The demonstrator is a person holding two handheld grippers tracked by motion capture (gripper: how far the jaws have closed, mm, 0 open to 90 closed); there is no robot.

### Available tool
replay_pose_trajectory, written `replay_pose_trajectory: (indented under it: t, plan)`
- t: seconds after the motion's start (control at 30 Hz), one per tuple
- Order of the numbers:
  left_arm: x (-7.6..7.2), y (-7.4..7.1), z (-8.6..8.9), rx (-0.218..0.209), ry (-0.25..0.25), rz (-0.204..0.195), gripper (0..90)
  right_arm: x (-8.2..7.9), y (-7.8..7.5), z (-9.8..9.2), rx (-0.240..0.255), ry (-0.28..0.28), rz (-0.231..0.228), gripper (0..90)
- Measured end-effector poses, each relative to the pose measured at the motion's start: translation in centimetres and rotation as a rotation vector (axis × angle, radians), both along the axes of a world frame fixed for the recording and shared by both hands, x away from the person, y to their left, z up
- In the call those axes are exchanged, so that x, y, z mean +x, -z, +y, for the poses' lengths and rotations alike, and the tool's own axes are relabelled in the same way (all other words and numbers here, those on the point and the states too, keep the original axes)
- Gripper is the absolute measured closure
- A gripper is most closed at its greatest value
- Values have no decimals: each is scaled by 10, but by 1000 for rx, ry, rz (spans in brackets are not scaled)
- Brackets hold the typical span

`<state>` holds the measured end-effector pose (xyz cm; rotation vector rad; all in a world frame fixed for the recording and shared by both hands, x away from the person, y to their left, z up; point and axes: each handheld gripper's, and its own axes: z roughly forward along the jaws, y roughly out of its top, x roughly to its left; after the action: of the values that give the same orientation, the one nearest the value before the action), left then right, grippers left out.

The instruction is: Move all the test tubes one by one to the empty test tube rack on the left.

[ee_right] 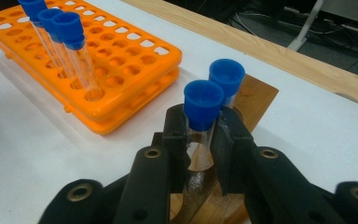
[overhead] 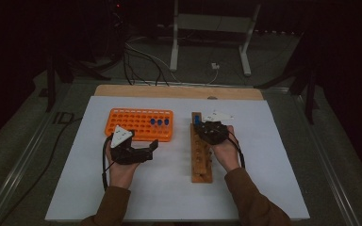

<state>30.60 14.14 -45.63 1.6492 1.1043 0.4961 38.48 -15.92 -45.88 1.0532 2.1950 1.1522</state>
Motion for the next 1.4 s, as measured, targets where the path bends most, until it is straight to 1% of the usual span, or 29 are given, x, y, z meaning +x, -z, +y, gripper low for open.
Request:
replay_pose_trajectory:
  t: [0.13,0.27,0.57,0.83,0.87,1.03,1.3,1.4]
  plan:
    - [0,0,0,2,2,2,6,0,0,-2,12,3,5,776]
    - [0,1,-1,-1,2,2,6,-3,-3,-5,36,1,6,776]
    - [0,2,-1,2,2,1,6,-10,-17,-9,58,-8,-30,777]
    - [0,3,-1,4,5,6,6,-13,-29,-14,88,-9,-48,777]
    - [1,3,-2,5,6,6,6,-13,-31,-14,83,-12,-51,776]
    - [1,3,-2,6,13,8,7,-15,-38,-15,97,-15,-64,777]
    - [0,4,-4,10,23,8,10,-21,-53,-16,105,-30,-99,777]
    - [0,4,-5,15,25,5,10,-23,-57,-15,111,-43,-106,777]
